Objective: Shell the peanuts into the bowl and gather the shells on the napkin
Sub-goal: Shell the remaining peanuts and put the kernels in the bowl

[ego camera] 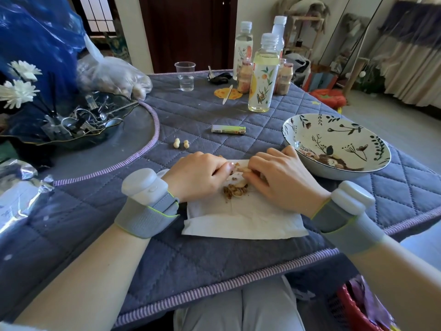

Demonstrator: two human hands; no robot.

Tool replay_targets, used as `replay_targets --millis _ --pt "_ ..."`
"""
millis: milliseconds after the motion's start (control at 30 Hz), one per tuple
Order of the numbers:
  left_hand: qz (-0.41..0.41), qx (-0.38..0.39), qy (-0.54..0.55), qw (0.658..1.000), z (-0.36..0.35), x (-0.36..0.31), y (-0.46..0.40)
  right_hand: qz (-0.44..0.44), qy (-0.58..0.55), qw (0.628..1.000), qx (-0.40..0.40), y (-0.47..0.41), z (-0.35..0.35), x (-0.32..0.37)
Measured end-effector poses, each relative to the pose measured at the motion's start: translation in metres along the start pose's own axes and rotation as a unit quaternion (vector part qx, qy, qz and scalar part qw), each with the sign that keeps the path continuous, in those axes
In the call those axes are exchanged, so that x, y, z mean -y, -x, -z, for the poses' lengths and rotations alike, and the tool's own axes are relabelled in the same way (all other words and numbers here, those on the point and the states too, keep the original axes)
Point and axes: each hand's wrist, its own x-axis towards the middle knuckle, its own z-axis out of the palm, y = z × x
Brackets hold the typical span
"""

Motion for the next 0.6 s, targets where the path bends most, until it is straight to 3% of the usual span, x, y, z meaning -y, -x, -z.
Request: replay_targets --millis 200,400,600 --pt "-0.003 0.046 -0.02 0.999 0.002 -0.002 0.002 -0.004 -0.048 0.999 0.002 0.001 -0.001 0.001" --pt "0.009 0.052 0.038 0.998 0.005 0.006 0.002 -0.047 -0.109 0.993 -0.003 -0.005 -0.002 0.002" --pt "0.012 -0.104 0.141 0.984 0.001 0.006 -0.001 -0.12 -0.286 0.95 -0.041 -0.012 0.001 0.006"
